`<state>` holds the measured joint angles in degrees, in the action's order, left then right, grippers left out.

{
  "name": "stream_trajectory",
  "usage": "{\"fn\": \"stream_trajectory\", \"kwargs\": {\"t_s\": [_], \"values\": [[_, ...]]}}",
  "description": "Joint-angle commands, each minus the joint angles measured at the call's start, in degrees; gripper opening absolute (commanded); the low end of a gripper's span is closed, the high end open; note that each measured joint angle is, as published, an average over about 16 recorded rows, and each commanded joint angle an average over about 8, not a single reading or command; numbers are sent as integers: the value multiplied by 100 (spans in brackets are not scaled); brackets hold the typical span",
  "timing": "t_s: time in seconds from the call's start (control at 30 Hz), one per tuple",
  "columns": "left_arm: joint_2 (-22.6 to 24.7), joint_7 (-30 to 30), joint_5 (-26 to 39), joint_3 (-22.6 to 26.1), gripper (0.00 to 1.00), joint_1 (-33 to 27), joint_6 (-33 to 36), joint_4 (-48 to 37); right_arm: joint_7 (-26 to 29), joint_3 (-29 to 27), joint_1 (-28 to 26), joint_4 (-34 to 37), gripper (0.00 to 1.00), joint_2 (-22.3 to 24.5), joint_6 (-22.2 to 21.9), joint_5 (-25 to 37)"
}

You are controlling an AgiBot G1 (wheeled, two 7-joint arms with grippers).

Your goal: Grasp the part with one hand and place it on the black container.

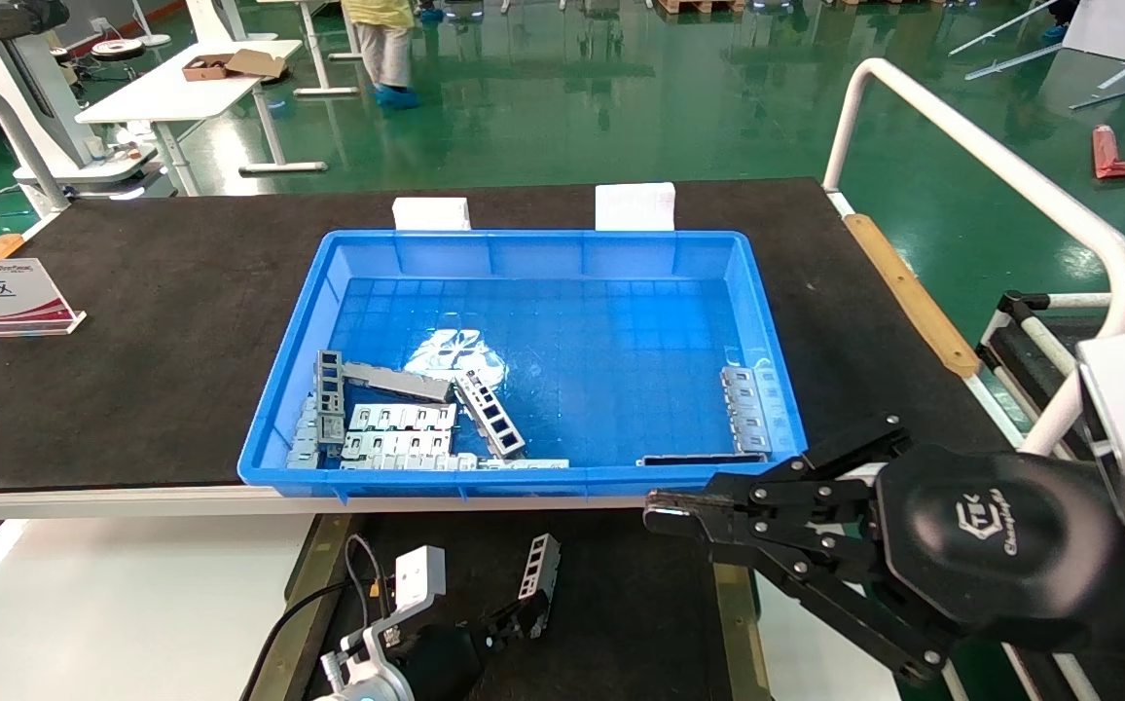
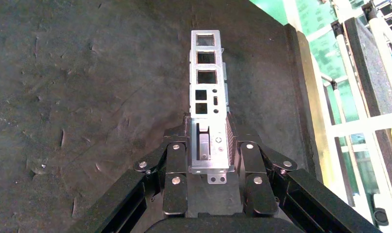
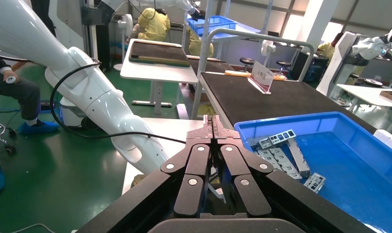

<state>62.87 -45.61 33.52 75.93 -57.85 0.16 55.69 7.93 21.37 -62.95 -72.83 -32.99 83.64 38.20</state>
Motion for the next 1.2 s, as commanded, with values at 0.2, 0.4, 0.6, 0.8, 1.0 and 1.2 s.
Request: {"fn": "stream_trajectory", "kwargs": {"t_s": [0.2,0.4,0.6,0.8,1.0,1.2], "values": [[-38,-103,-110,261,100,-81,-191,138,0,0,0,0,100,0,0,0],[-136,-87,-118,411,100,-147,-268,345,0,1,0,0,100,0,0,-1],[-445,82,53,444,100,-194,-208,775,-1,1,0,0,100,0,0,-1],[-948,498,471,342,100,-197,53,1385,-1,1,0,0,100,1,-1,-1],[-1497,1060,922,72,100,-94,532,1934,-1,2,0,0,100,1,-1,-1],[-1943,1677,1066,-410,100,24,1369,2115,-1,2,-1,0,100,1,-1,-1]]}}
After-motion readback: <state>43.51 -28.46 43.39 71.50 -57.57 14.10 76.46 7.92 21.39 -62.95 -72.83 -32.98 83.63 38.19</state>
